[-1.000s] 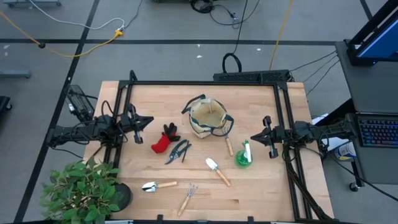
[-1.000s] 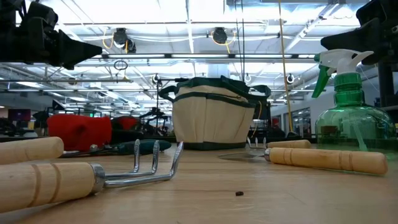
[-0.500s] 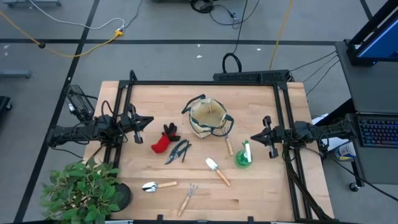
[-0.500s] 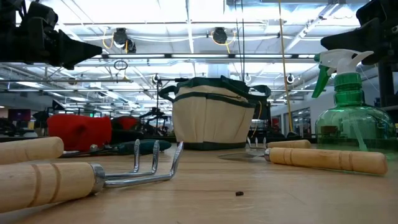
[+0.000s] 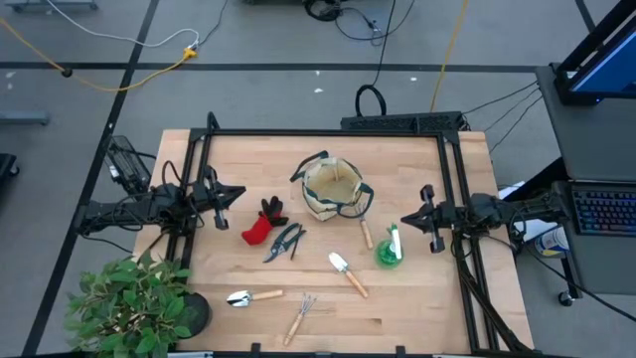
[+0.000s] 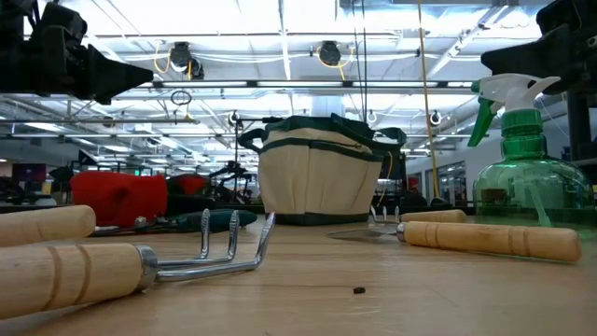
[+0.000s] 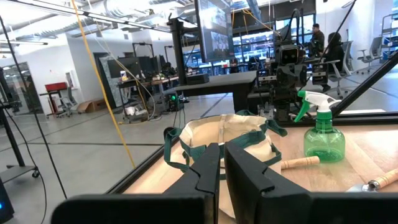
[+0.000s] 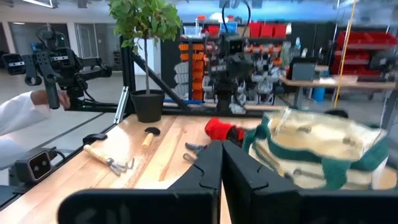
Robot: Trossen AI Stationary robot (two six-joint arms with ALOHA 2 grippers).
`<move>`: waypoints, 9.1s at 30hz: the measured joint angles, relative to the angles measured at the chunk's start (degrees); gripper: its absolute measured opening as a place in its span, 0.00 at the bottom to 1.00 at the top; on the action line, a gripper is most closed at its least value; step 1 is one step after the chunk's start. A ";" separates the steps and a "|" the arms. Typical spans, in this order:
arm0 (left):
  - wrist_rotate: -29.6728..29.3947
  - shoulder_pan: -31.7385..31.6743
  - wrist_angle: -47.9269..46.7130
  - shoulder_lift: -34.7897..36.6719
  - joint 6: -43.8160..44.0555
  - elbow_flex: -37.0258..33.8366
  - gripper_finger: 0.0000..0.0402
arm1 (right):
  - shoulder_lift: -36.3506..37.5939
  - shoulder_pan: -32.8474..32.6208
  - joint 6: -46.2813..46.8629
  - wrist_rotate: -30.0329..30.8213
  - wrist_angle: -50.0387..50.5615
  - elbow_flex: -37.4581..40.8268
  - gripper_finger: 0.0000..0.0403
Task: Pick & Place Garden tools in Gardening bag
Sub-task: Put the green spray bottle into the gardening bag
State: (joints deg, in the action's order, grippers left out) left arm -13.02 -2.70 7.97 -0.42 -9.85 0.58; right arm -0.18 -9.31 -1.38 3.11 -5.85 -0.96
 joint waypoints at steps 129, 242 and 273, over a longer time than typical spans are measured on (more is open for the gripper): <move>-0.61 0.00 -13.77 -39.33 2.13 33.81 0.08 | -62.52 -2.81 64.18 -4.56 51.56 -51.50 0.47; -0.98 -4.09 -17.59 -39.33 1.16 33.75 0.08 | -86.02 31.74 -52.72 -13.10 22.86 -61.69 0.11; -0.76 -4.09 -17.64 -39.35 2.99 33.75 0.08 | -80.09 32.54 11.74 7.58 33.59 -62.08 0.11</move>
State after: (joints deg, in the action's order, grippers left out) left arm -13.78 -6.79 -9.67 -39.77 -6.85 34.33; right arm -80.27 23.23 10.36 10.70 27.74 -63.05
